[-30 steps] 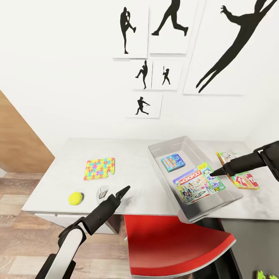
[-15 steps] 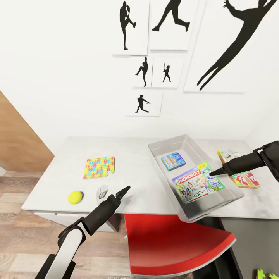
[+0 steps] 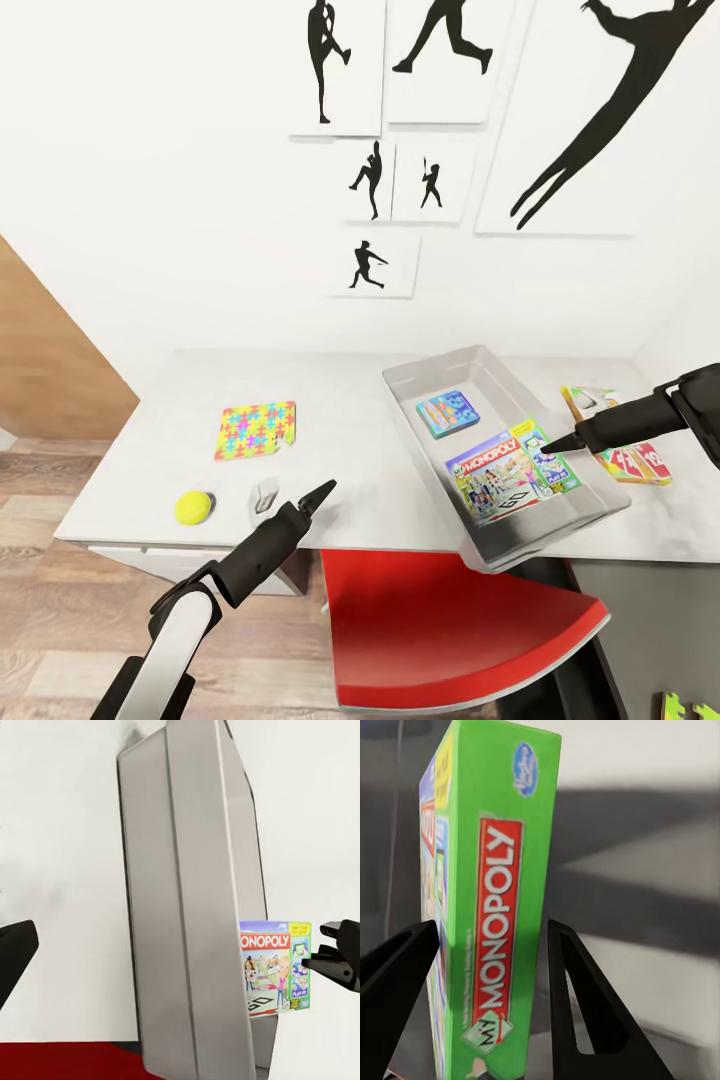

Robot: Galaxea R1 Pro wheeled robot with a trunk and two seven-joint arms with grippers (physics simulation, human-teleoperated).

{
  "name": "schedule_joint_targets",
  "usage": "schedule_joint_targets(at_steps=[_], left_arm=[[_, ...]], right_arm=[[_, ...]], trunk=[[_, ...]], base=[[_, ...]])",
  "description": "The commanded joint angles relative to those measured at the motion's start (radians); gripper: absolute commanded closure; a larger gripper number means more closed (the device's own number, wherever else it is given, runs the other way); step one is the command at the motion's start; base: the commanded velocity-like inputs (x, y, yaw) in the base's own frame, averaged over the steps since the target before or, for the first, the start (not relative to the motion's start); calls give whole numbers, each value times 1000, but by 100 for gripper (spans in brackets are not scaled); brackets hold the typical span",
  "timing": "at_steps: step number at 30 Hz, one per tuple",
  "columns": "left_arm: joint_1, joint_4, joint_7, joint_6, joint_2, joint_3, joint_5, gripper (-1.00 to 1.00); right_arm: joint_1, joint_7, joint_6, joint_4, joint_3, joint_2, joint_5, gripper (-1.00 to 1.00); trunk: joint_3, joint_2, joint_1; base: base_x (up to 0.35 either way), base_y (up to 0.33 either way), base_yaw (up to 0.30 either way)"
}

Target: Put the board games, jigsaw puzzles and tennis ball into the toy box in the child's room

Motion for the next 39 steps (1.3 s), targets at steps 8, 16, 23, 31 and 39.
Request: schedule_joint_targets(at_steps=[8, 16, 23, 31, 39], left_arm=[[-1, 1, 0, 5, 0, 1, 5, -100], [-1, 1, 0, 5, 0, 1, 5, -100], [-1, 2, 0, 5, 0, 1, 5, -100], [-1, 2, 0, 5, 0, 1, 5, -100], [-1, 3, 0, 5, 0, 0, 5, -100]], right_arm=[[-1, 9, 11, -1, 2, -2, 9, 100], [1, 9, 11, -1, 3, 0, 9, 100], [2, 7, 11, -1, 12, 2, 9, 100], [1, 7, 11, -1, 63, 2, 9, 100], [1, 5, 11, -1, 83, 3, 9, 100]], trunk=[[-2, -2, 1], [-2, -2, 1], [-3, -2, 1], [-3, -2, 1], [-3, -2, 1]], base=[[0, 0, 0], [0, 0, 0], [0, 0, 0], [0, 0, 0], [0, 0, 0]])
